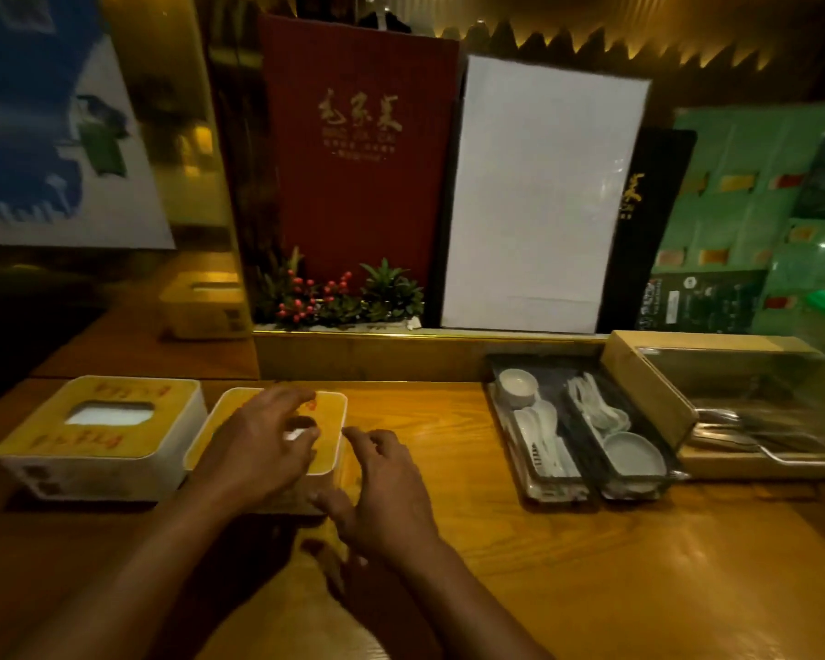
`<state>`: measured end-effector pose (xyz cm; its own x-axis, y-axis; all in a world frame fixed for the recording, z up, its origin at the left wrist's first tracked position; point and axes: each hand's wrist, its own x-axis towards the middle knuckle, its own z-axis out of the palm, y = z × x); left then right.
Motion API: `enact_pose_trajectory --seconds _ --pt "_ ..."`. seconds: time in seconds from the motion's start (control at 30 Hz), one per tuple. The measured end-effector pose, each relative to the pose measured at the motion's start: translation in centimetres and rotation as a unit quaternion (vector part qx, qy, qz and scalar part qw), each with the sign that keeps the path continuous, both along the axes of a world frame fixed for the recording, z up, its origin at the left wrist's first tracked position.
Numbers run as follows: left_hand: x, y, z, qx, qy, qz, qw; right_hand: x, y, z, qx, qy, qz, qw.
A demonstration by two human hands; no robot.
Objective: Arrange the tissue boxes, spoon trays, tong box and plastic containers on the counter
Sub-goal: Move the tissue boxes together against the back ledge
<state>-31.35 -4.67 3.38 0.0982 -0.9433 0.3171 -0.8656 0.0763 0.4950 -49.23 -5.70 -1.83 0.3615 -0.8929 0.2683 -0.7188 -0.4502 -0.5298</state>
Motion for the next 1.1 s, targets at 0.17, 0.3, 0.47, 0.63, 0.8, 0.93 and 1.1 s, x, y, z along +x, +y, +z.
enact_pose_trajectory --seconds 0.17,0.3,0.47,0.63,0.8,0.93,1.1 --pt "5.4 1.7 -1.6 0.072 -0.026 0.015 0.997 2.7 -0.3 -0.2 -0.032 0.064 -0.032 0.997" --pt "5.8 1.6 -2.9 0.121 -0.039 -0.034 0.991 1.2 -1.3 0.1 -0.061 0.120 -0.034 0.990" --pt "2.7 -0.4 -3.6 0.127 -0.026 -0.108 0.986 -3.2 -2.8 1.6 -0.053 0.177 -0.060 0.981" --pt "-2.0 -2.9 -4.2 0.059 0.025 -0.093 0.994 -8.7 -5.1 2.3 -0.022 0.210 -0.107 0.972" --pt "-5.9 -6.1 -4.7 0.026 0.045 -0.071 0.996 -11.3 -7.6 2.0 -0.021 0.174 -0.151 0.973" --pt "-7.7 -8.6 -4.5 0.029 0.043 -0.062 0.997 -12.2 -9.0 1.9 -0.048 0.153 -0.178 0.971" --pt "-8.4 -10.9 -4.5 0.050 0.041 -0.080 0.995 -12.9 -10.4 1.7 -0.054 0.135 -0.201 0.969"
